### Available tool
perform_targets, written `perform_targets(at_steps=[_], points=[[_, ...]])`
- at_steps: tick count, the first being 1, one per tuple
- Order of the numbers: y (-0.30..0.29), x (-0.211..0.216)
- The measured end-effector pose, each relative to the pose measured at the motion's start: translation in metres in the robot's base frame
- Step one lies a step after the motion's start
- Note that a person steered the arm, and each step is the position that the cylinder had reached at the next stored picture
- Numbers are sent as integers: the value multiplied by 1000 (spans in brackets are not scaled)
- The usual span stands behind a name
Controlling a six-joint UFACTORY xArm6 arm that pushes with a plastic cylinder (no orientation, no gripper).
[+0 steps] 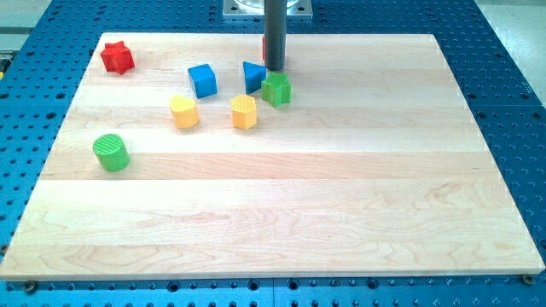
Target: Push the green star to the top right of the board
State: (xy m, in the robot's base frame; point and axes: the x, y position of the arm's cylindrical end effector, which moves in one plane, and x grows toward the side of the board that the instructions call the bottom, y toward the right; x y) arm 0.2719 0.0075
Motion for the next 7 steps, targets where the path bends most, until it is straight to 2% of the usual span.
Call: perform_targets(at_steps=[2,7], points=[[-15,59],[-4,64]])
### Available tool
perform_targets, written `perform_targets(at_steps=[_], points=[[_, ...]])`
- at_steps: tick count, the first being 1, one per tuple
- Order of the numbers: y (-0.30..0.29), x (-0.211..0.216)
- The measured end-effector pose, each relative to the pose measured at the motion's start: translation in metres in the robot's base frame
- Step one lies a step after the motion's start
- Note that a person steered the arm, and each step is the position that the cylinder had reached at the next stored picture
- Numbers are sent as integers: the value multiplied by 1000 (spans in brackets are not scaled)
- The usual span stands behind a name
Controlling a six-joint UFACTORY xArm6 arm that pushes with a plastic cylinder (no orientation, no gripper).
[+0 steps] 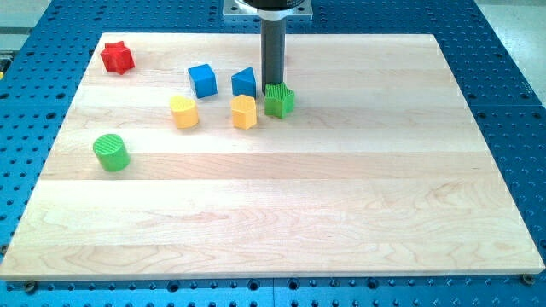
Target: Push the green star to the top right of the board
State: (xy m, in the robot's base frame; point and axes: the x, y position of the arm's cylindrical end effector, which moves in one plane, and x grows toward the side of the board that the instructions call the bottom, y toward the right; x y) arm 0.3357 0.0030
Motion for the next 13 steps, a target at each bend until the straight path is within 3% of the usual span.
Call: perform_targets(at_steps=[1,2,3,4,6,10,12,13], points=[[0,3],[-47,51],[-17,58],[50,56],[20,74],[78,74],[69,74],[75,29]])
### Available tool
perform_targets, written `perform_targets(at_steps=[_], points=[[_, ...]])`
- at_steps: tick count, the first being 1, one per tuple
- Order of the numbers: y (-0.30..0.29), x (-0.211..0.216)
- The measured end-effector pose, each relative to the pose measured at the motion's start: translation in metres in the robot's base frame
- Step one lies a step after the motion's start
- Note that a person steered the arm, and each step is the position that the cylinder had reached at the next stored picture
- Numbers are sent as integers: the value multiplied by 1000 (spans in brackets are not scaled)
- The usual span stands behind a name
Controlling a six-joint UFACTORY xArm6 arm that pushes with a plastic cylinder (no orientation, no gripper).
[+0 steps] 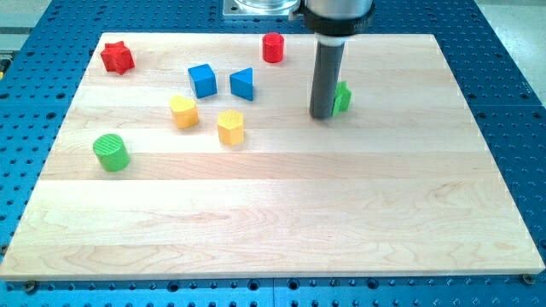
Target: Push the green star to the top right of the board
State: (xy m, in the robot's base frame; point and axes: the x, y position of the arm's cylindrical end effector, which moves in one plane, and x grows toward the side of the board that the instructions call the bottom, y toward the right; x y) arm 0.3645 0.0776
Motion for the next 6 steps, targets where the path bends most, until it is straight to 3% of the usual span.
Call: perform_targets(at_steps=[1,3,5,6], points=[[42,-47],[77,-47],[106,-84],[114,-68]])
